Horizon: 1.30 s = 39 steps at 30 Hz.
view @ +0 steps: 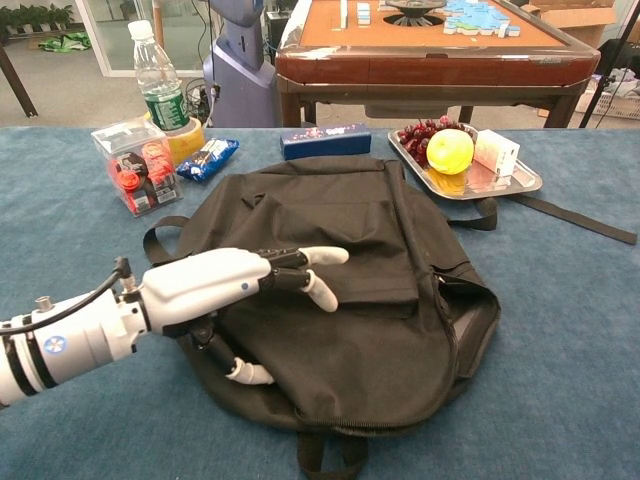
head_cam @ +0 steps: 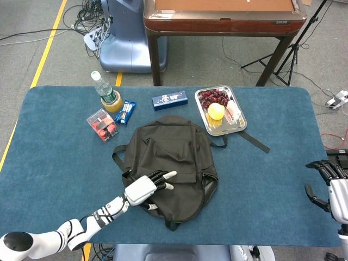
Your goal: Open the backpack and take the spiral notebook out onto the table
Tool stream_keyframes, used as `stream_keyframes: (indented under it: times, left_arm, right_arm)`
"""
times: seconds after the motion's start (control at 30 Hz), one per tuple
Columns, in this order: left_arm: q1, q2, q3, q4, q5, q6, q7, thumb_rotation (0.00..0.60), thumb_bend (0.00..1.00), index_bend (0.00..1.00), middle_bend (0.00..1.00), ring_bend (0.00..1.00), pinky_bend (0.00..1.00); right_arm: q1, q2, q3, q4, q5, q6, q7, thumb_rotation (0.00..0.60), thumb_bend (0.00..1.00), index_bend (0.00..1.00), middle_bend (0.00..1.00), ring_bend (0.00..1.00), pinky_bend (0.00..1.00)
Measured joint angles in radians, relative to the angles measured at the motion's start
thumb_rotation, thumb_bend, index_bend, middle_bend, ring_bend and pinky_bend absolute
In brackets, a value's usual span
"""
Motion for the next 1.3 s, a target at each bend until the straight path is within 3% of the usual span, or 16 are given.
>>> stream_keyframes:
  times: [0.17, 0.33, 0.53, 0.87, 1.13, 1.3]
  left_arm:
    - [-0.02, -0.033, -0.009, 0.024, -0.025, -0.024, 0.022, 0.6, 0.2, 0.39, 0.0, 0.0, 0.06]
    - [-0.027, -0.034, -0.005, 0.021, -0.032, -0.02, -0.003, 0.6, 0.48, 0.51, 0.0, 0.0, 0.05]
    - [-0.024, -0.027, -0.008, 0.006, -0.054, -0.003, -0.021, 0.6, 0.65, 0.6, 0.0, 0.0, 0.05]
    - [-0.002, 0.037, -0.083, -0.146, -0.175, 0.0, -0.1, 0.6, 0.69, 0.62, 0.01, 0.0, 0.05]
    - [0.02, 0.103, -0.194, -0.292, -0.292, 0.028, -0.063, 0.6, 0.69, 0.62, 0.04, 0.0, 0.05]
    - [0.023, 0.138, -0.23, -0.363, -0.344, 0.016, -0.038, 0.6, 0.69, 0.59, 0.04, 0.0, 0.05]
  right_arm:
    - [-0.002, -0.002, 0.004, 0.008, 0.005, 0.001, 0.006, 0.6, 0.37, 0.32, 0.3, 0.19, 0.34]
    - [0.002, -0.005, 0.008, 0.017, 0.008, -0.004, 0.013, 0.6, 0.37, 0.32, 0.3, 0.19, 0.34]
    - [0.003, -0.006, 0.011, 0.023, 0.011, -0.008, 0.021, 0.6, 0.37, 0.32, 0.3, 0.19, 0.34]
    - [0.022, 0.009, -0.011, 0.011, -0.047, -0.044, 0.039, 0.6, 0.37, 0.32, 0.3, 0.19, 0.34]
    - [0.102, -0.006, -0.07, -0.016, -0.184, -0.181, 0.044, 0.6, 0.37, 0.32, 0.3, 0.19, 0.34]
    - [0.154, -0.022, -0.104, -0.033, -0.248, -0.258, 0.068, 0.6, 0.37, 0.32, 0.3, 0.19, 0.34]
